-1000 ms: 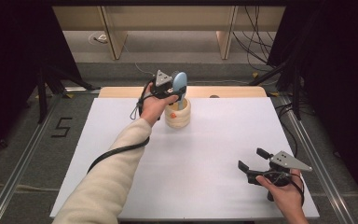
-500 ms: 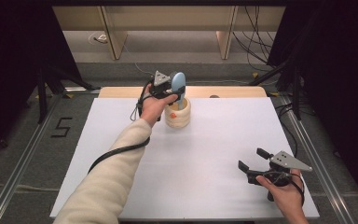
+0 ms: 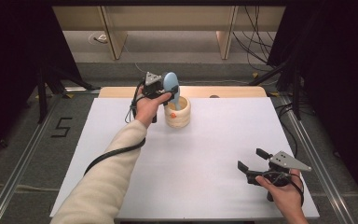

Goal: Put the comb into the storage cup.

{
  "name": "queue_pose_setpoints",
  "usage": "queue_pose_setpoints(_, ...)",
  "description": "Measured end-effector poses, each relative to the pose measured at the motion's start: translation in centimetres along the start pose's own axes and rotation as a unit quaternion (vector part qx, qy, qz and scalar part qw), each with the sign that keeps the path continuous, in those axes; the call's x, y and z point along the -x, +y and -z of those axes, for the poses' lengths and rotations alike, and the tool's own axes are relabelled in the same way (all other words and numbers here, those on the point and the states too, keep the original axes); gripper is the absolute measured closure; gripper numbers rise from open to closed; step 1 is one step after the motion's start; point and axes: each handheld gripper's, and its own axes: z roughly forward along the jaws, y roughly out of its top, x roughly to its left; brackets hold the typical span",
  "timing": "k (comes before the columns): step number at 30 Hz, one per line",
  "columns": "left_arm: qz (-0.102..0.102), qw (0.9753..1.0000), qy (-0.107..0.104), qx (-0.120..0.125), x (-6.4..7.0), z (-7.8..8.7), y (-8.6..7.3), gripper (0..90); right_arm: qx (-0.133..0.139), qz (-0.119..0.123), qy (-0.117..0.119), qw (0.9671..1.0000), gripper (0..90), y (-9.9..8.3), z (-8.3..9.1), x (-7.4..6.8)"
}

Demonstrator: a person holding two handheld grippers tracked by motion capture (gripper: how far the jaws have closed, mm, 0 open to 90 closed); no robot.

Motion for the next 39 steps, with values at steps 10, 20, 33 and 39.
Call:
queue_pose_setpoints(10,0.013,0.9997,0.011,-0.016,-1.0,1.1,-0.3,41.9,-0.002,0.000,0.000,1.0000,9.0,0.0,-0.1,0.0)
queue_pose_setpoints(20,0.026,0.9991,0.012,-0.031,-1.7,1.8,-0.5,40.1,-0.005,-0.001,0.000,1.0000,9.1,-0.1,-0.1,-0.1)
queue_pose_setpoints(33,0.031,0.9978,0.019,-0.056,-1.9,2.1,-0.9,36.8,-0.007,0.000,0.000,1.0000,9.1,-0.1,-0.2,-0.1)
queue_pose_setpoints(39,0.035,0.9971,0.019,-0.066,-2.1,2.2,-1.0,34.7,-0.006,0.000,0.000,1.0000,9.1,-0.1,-0.2,-0.1)
